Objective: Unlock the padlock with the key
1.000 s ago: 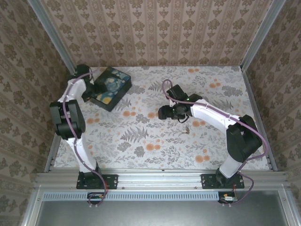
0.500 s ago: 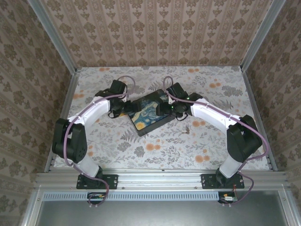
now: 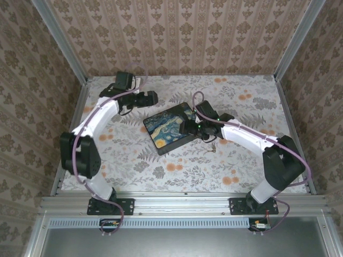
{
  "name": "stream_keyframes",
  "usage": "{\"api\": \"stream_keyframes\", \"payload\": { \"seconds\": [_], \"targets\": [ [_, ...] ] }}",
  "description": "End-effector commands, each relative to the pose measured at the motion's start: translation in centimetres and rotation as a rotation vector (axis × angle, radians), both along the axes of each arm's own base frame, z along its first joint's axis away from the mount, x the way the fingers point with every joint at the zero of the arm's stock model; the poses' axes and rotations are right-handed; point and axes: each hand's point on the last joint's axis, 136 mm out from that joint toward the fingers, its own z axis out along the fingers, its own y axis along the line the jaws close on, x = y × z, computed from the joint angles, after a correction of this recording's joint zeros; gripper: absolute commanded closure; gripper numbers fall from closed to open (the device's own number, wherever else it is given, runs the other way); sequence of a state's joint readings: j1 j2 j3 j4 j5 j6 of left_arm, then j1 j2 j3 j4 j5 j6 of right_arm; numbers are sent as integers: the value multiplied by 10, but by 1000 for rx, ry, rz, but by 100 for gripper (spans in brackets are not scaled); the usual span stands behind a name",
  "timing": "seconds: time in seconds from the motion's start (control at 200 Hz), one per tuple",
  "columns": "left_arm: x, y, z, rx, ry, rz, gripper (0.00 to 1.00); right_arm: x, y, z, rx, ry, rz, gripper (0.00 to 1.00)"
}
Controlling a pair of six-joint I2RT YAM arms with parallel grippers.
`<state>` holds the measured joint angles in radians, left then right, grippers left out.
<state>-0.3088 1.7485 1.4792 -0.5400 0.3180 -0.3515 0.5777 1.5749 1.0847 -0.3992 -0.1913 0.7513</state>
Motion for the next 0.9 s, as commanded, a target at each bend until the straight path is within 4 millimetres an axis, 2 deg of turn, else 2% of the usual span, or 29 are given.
{"api": "stream_keyframes", "payload": {
  "seconds": [0.0,0.09,0.215,0.315,0.425,0.545,0.565,0.62,0.695,0.76,0.835,0.895],
  "targets": [
    [12,-24,-14,-49,-18,-120,3,-21,-8,-21,-7,66,-43,25],
    [10,-32,-27,-69,11,-153,4,-13,-8,-25,-22,35,-36,24],
    [-9,-27,-43,-64,60,-159,3,19,-2,-12,-9,-39,-18,22],
    [-40,-25,-47,-111,97,-157,3,53,2,1,38,-74,-14,22],
    [-80,-34,-49,-164,128,-169,3,91,23,12,89,-79,56,22],
    [-116,-52,-51,-189,176,-165,3,127,53,21,132,-97,125,22],
    [-125,-62,-48,-195,171,-181,4,132,57,23,142,-102,132,21],
    [-136,-74,-41,-207,157,-180,3,144,68,28,169,-115,151,17],
    [-144,-86,-31,-218,135,-185,3,156,74,37,176,-134,165,14],
    [-143,-94,-22,-226,115,-189,3,160,71,46,165,-156,174,14],
    [-135,-97,-12,-234,93,-190,3,161,54,62,152,-191,155,13],
    [-124,-94,-1,-210,62,-190,3,157,32,72,145,-213,118,13]
  ]
}}
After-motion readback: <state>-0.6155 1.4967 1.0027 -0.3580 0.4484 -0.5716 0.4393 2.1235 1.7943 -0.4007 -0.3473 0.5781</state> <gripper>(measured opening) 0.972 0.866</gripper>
